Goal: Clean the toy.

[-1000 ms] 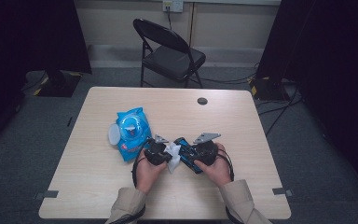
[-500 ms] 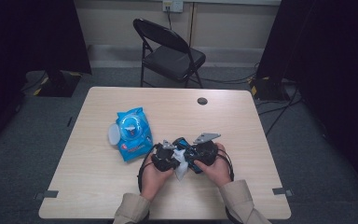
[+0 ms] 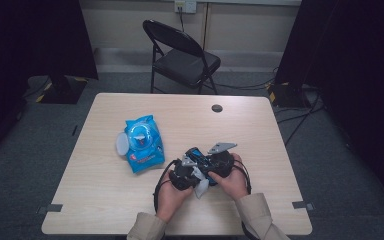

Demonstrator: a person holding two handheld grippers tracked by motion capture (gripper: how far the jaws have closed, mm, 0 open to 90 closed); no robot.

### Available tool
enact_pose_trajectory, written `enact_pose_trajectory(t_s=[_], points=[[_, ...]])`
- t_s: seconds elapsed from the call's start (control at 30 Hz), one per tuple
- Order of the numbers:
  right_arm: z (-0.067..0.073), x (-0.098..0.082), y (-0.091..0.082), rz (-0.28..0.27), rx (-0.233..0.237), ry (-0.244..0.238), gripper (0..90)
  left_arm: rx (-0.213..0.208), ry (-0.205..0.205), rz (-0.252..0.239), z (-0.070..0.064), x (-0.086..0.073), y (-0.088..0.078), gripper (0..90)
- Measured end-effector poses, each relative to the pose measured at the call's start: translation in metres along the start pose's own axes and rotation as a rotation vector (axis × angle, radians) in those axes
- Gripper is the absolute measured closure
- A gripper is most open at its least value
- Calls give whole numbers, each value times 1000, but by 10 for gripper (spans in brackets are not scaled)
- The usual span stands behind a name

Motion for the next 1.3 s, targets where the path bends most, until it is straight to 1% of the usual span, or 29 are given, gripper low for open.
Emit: enact_pose_trajectory(t_s=[0.17,0.2,0.33,0.37,0.4,0.43,0.47,0.5,0.6,0.63,0.67,0.8,0.87,0.9,1.0,1.03,1.1,1.13,1.17,1.27,1.3], points=[[0,0,0,0,1,4,477,-15,11,0,-9,-1,0,854],[0,0,0,0,1,4,477,-16,17,6,-11,-1,0,854],[0,0,0,0,1,5,477,-16,16,-7,-15,-2,0,854],[0,0,-1,1,1,5,476,-22,13,-4,-16,-3,0,854],[0,0,-1,1,1,5,476,-36,10,-12,-19,-4,0,854],[0,0,0,0,1,5,476,-46,13,-11,-22,-4,0,854],[0,0,0,1,1,4,477,-46,24,-8,-25,-4,0,854],[0,0,0,2,1,2,477,-35,40,-8,-27,-4,0,854],[0,0,-1,4,1,4,477,-41,35,-10,-29,-4,0,854],[0,0,-1,3,1,5,477,-46,38,-6,-28,-4,0,854],[0,0,-1,3,1,5,477,-52,30,-11,-29,-5,0,854],[0,0,0,3,3,3,477,-78,47,-8,-36,-5,0,854],[0,0,0,4,4,2,477,-98,54,-11,-41,-6,1,854],[0,0,0,3,4,4,477,-101,53,-8,-43,-6,1,853],[0,0,0,2,4,4,477,-118,60,-19,-47,-9,-2,852],[0,0,0,2,4,5,477,-121,56,-25,-48,-10,-3,852],[0,-1,0,-3,5,6,477,-126,59,-27,-45,-12,-7,853],[0,-1,-1,-3,7,7,477,-121,53,-31,-43,-12,-9,853],[0,0,-1,-1,6,7,477,-121,58,-27,-40,-12,-12,853],[0,-1,-1,-2,6,7,477,-106,44,-32,-27,-13,-21,853],[0,-1,-1,-2,6,7,477,-99,30,-39,-21,-13,-24,852]])
Point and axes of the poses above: each handheld gripper's, and its own axes: y roughly forward along the jaws, x roughly out of its top, z roughly to its left, the point moved 3 cm from there along y, roughly forward along the jaws, and after that the axes turned 11 degrees about x, right-handed, at the moved point
